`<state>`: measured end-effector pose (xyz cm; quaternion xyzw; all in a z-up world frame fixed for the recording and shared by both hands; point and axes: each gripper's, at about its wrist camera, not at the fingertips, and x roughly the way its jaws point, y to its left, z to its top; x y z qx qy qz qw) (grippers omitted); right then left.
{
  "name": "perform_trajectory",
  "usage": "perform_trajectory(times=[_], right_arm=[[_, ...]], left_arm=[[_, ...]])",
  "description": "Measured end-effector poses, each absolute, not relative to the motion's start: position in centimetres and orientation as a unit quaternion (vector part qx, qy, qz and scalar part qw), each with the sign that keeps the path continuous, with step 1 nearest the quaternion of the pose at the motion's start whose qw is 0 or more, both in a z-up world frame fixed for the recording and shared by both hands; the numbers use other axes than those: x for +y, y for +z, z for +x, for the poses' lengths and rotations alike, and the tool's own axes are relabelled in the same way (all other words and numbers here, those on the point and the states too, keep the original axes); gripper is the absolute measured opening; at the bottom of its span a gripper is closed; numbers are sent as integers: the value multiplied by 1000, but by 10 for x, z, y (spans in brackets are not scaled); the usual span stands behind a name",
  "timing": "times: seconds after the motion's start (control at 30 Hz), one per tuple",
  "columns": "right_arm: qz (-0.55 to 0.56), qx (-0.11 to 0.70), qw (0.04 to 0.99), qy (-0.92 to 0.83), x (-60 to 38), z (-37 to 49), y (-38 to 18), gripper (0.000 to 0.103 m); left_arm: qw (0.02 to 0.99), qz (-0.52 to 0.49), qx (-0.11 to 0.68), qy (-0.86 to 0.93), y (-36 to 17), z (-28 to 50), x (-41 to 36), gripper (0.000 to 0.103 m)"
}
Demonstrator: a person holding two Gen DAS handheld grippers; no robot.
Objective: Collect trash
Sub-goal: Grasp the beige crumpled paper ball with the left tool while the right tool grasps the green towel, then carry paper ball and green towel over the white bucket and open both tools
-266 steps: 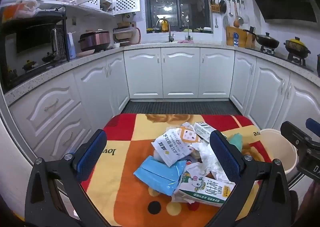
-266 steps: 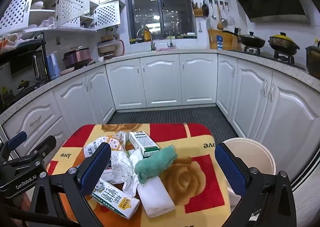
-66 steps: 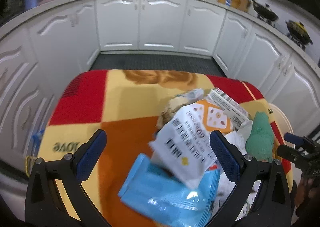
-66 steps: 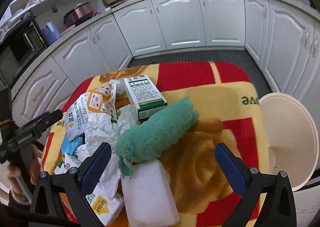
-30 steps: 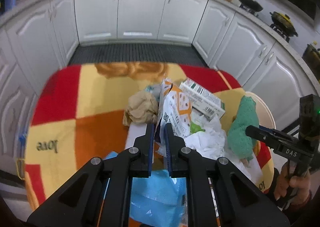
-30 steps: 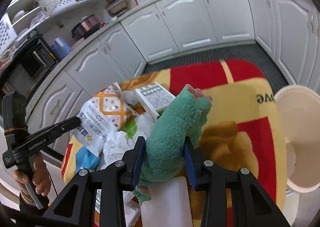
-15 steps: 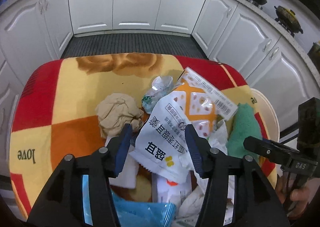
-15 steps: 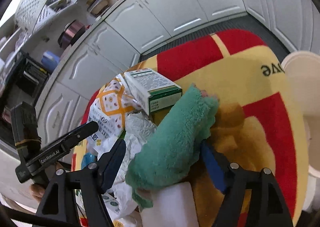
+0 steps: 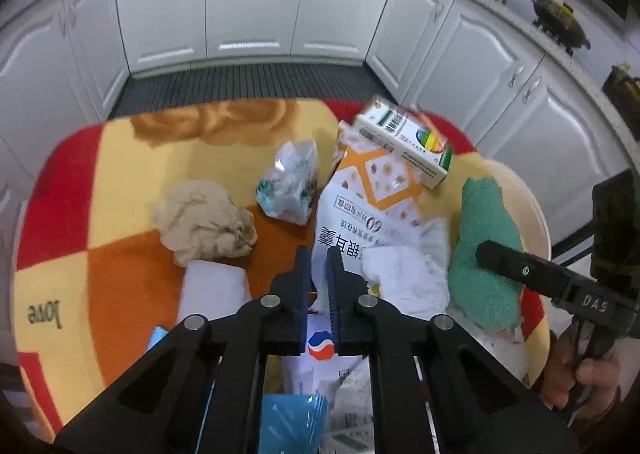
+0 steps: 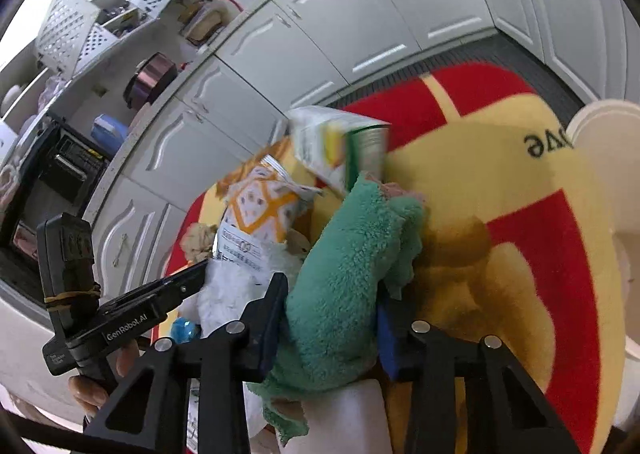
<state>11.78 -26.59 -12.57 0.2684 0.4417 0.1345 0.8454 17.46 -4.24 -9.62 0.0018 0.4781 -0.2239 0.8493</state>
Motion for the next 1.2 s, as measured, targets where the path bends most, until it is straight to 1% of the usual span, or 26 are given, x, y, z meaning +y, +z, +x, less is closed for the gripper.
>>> perform_trajectory(times=[0.37, 0.47, 0.57, 0.63, 0.7, 0.87, 0.97, 1.0, 1.03, 1.07, 1.13, 1.2], right_arm=[[248, 405, 869, 136, -279, 96, -92, 38], [246, 396, 875, 134, -283, 92, -84, 38], [247, 387, 878, 139, -283, 89, -77, 38], [246, 384, 878, 142, -283, 89, -74, 38], [246, 386, 877, 148, -283, 90, -75, 38], [244, 397, 870, 160, -275, 96, -80, 38], [243, 402, 868, 163, -274, 98, -83, 38], [242, 403, 867, 163, -275, 98, -84, 38], [242, 404, 867, 164, -275, 98, -84, 38], [241, 404, 867, 164, -275, 97, -84, 38], [241, 403, 868, 164, -277, 95, -83, 38], [240, 399, 870, 164, -279, 92, -81, 38]], left_arm=[[871, -9, 446, -205, -60, 164, -23, 5], [870, -28, 460, -176, -65, 176, -12, 9], [868, -63, 469, -148, -74, 189, 5, 24], [870, -65, 470, -135, -79, 195, 9, 49], [870, -58, 472, -127, -87, 202, 8, 57], [861, -6, 499, -101, -116, 222, -10, 58], [857, -9, 505, -98, -129, 232, -9, 56], [853, -15, 511, -101, -133, 235, -8, 44], [849, -20, 518, -102, -135, 237, -7, 34], [847, -26, 521, -104, -135, 238, -4, 34], [851, -35, 512, -111, -125, 234, 0, 31], [862, -32, 493, -115, -108, 224, 0, 30]])
